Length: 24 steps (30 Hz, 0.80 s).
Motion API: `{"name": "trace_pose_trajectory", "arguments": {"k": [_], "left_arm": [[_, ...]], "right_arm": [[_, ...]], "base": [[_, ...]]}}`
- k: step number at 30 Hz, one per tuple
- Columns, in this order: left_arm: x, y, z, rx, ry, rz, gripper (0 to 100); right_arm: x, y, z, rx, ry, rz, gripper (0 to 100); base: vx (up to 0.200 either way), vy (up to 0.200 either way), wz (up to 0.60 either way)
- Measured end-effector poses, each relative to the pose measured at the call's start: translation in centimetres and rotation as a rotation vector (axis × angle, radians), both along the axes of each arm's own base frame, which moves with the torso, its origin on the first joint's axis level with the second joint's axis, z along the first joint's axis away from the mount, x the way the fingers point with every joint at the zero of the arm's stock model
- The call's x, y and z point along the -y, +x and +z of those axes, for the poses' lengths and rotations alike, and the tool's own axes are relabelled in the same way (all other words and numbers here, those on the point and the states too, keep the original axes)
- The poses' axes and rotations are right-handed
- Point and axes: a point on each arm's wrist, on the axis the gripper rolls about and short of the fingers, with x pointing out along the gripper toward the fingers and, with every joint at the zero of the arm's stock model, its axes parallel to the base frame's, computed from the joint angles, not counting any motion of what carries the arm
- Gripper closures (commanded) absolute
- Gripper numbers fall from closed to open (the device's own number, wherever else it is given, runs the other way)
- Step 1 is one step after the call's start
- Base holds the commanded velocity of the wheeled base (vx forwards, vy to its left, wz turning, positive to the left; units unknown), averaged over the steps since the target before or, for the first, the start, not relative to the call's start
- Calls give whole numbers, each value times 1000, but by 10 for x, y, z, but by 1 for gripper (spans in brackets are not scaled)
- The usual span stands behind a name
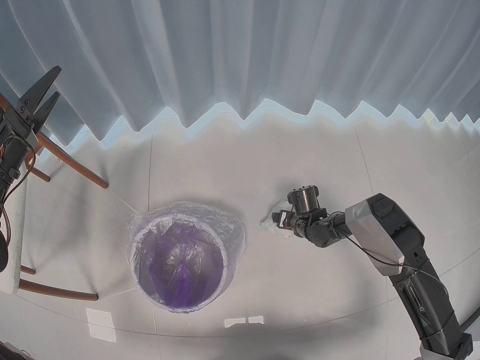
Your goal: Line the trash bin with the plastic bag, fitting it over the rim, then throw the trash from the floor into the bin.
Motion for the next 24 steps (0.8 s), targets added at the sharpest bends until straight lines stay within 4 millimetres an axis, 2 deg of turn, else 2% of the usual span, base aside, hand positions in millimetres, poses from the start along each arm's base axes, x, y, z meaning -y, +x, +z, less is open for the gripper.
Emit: {"name": "trace_pose_trajectory", "arguments": {"k": [7,12,15,19,24], "left_arm": [[1,0,-1,-3,0,-3,0],[1,0,-1,-5,-1,-7,0],[2,0,-1,-5,-1,-7,0],[2,-1,-1,-3,-1,-8,0],[2,-1,-1,-2,0,-9,0]], "right_arm": [[2,5,-15,-30,-13,-28,100],[2,3,-8,-40,47,-71,100],[3,-3,5,-56,100,-106,100],[4,-20,28,-100,181,-129,100],[11,-52,77,-159,323,-114,100]], "base": [[0,0,0],[0,0,0],[0,0,0],[0,0,0],[0,0,0]]}}
